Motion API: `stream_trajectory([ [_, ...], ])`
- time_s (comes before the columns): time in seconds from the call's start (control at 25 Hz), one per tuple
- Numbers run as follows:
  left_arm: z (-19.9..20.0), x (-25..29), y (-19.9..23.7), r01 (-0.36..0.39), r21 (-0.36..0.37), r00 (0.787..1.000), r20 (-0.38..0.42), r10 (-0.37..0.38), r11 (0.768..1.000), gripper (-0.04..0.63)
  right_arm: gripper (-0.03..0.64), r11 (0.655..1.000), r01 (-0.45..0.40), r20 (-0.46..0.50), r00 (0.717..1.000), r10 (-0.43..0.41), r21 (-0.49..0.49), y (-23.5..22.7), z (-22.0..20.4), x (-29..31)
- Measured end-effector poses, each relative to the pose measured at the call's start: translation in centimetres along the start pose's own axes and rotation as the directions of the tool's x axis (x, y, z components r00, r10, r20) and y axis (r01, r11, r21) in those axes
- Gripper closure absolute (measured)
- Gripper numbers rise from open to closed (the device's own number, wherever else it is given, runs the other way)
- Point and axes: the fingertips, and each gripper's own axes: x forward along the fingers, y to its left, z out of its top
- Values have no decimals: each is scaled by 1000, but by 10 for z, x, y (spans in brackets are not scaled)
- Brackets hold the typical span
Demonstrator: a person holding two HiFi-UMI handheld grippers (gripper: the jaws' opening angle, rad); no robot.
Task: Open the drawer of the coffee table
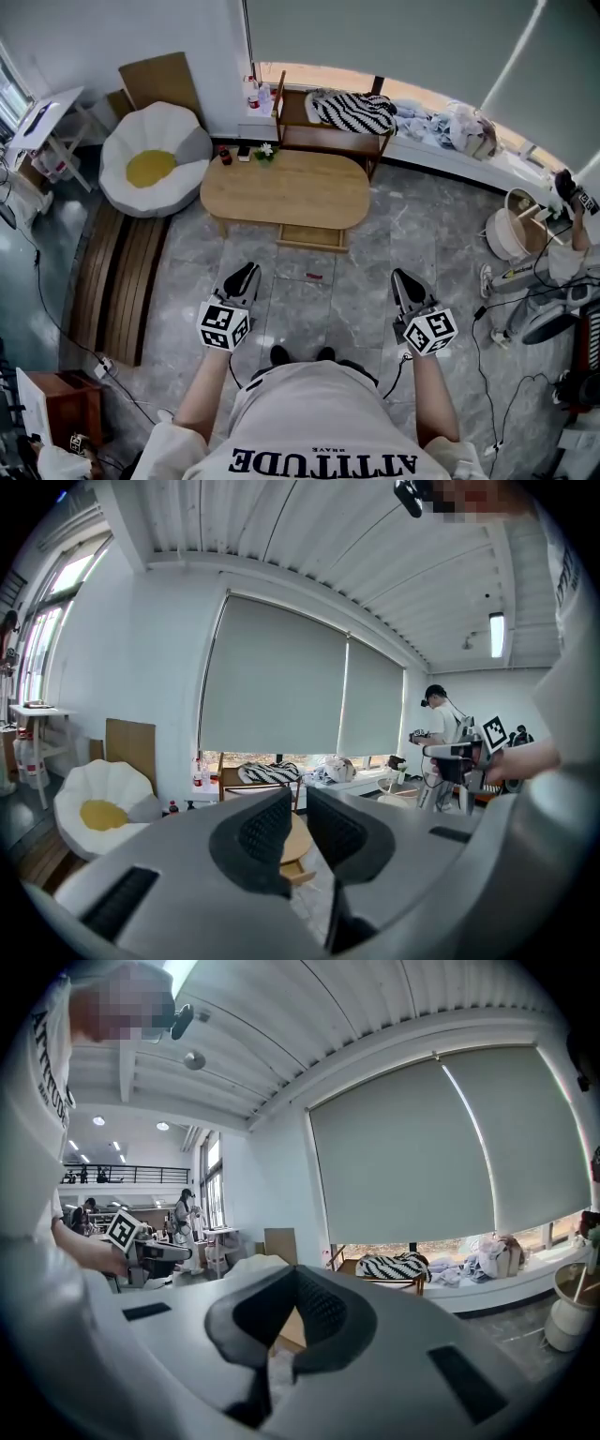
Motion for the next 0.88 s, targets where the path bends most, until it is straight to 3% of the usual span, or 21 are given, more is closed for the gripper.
stream_trajectory([
  [0.88, -2, 0, 3, -25, -22, 1000, 12, 25, 999, 532, 600, 1000, -8, -11, 1000, 8, -10, -6, -1, -6],
])
